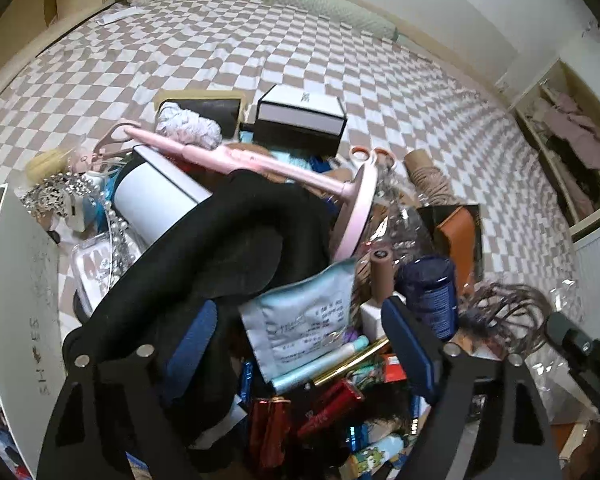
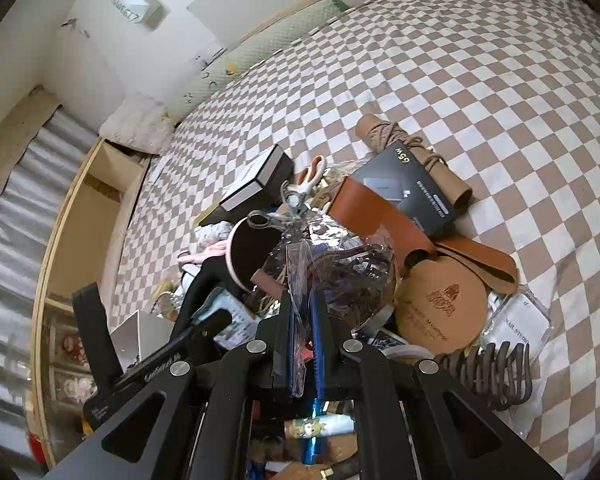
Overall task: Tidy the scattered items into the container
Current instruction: 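Lower the right tool toward the clear bag of brown cord, then close the right tool on the clear bag of brown cord and lift it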
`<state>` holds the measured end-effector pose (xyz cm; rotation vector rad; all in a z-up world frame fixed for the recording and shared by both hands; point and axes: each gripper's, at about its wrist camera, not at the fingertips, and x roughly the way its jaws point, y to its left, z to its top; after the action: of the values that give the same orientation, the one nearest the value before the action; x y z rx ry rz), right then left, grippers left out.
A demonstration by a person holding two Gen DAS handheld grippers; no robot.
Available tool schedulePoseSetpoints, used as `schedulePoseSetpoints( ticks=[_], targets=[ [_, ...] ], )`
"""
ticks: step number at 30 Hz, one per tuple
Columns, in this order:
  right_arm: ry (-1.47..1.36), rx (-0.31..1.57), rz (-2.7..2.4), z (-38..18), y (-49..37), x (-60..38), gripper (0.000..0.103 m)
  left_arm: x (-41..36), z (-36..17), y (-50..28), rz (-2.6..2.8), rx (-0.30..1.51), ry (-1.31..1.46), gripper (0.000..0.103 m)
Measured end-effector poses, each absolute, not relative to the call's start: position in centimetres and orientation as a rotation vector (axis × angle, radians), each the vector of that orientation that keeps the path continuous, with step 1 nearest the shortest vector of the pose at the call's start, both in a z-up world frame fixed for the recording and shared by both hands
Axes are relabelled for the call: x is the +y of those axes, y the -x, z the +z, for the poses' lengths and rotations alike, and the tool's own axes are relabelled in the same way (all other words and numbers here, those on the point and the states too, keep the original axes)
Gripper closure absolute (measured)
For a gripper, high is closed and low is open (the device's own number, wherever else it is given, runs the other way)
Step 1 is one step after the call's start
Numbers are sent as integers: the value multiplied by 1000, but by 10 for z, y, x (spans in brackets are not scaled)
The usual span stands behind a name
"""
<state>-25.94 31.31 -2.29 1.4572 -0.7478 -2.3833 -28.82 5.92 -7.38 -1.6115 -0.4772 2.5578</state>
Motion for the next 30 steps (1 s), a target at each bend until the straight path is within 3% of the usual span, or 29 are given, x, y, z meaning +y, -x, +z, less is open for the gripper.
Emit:
schedulePoseSetpoints(
  ticks=[5, 12, 19, 23, 26, 28, 30],
  targets=[
    [-1451, -760, -2369, -22, 258, 314, 94, 62, -67, 289, 2496, -502, 1530, 24],
    [-1454, -780, -2361, -23, 258, 316, 94, 76, -78, 294, 2519, -332, 1587, 23],
    [-1452, -776, -2356, -23, 258, 315, 94, 80, -85, 297, 2477, -317, 1608, 24],
    [-1444, -783, -2355, -21, 256, 315, 94, 86, -88, 295, 2446, -287, 1647, 41],
    [-1437, -784, -2351, -19, 255, 314, 94, 89, -88, 292, 2425, -289, 1655, 48],
    [-1428, -781, -2349, -16, 253, 312, 94, 91, -88, 290, 2418, -288, 1660, 58],
    [-1413, -778, -2345, -12, 251, 310, 94, 93, -88, 289, 2423, -270, 1670, 73]
  ],
)
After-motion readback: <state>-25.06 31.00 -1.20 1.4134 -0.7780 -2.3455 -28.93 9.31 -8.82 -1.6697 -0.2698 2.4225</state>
